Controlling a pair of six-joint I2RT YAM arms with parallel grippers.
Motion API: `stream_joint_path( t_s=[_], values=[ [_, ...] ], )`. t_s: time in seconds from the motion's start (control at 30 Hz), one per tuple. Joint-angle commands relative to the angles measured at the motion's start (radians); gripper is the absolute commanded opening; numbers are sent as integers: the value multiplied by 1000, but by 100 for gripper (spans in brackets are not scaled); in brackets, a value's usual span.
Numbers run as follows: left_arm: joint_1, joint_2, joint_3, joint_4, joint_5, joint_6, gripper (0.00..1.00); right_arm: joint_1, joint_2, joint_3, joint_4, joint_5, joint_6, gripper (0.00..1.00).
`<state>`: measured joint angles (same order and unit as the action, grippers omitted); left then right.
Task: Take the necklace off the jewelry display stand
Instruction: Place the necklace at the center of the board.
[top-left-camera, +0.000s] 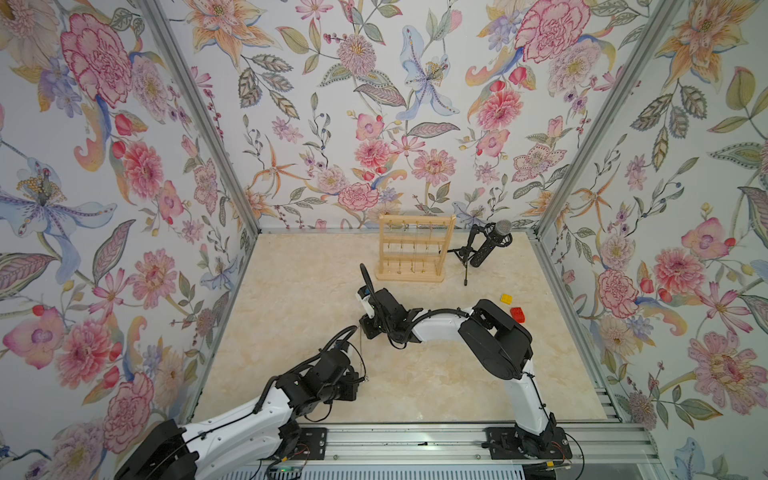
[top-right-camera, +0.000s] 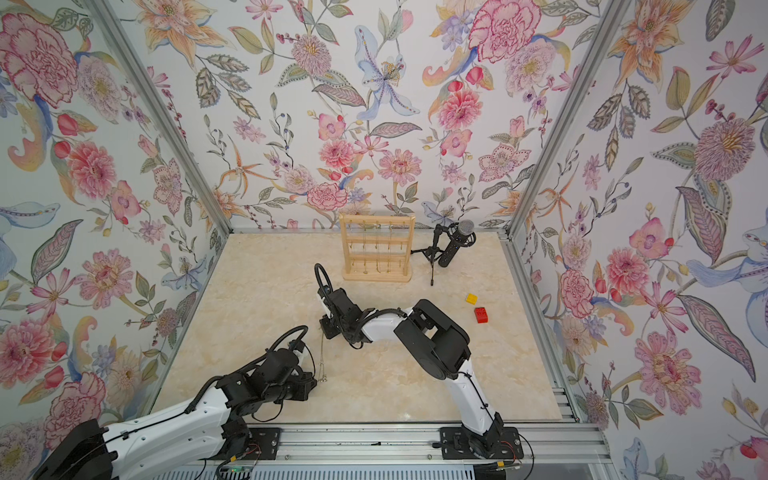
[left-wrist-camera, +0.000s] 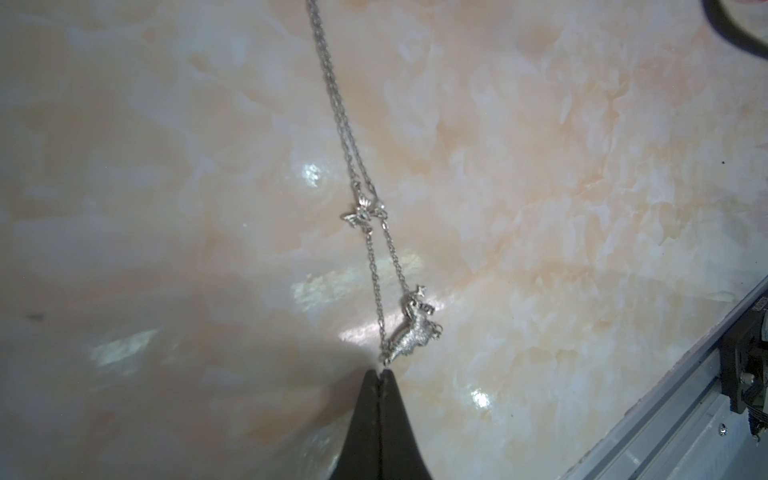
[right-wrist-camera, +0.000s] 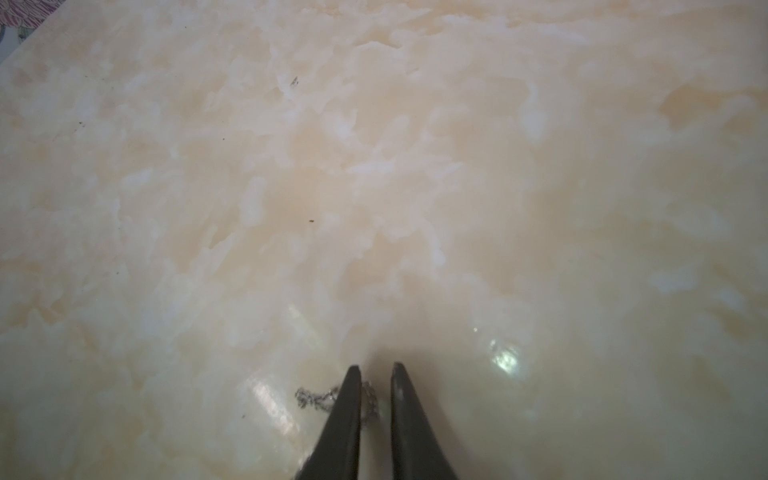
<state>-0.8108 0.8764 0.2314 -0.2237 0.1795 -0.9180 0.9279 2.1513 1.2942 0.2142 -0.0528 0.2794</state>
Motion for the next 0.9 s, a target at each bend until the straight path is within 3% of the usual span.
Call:
stream_joint_path(
  t_s=[0.0,0.33,0.67,0.87],
  values=[
    [10,-6,-20,-32,-2,-19,1,-10,-27,-61,9,-46,33,22],
    [10,-19,-7,-35,-18,-18,2,-35,-153,-145,142,-114,98,32],
    [9,-2,107,-56,-74,39,13,-37,-365,-290,263,-90,103,37],
    [13,12,234,-103,-140,113,28,-69,-562,-424,296,-51,119,40]
  ],
)
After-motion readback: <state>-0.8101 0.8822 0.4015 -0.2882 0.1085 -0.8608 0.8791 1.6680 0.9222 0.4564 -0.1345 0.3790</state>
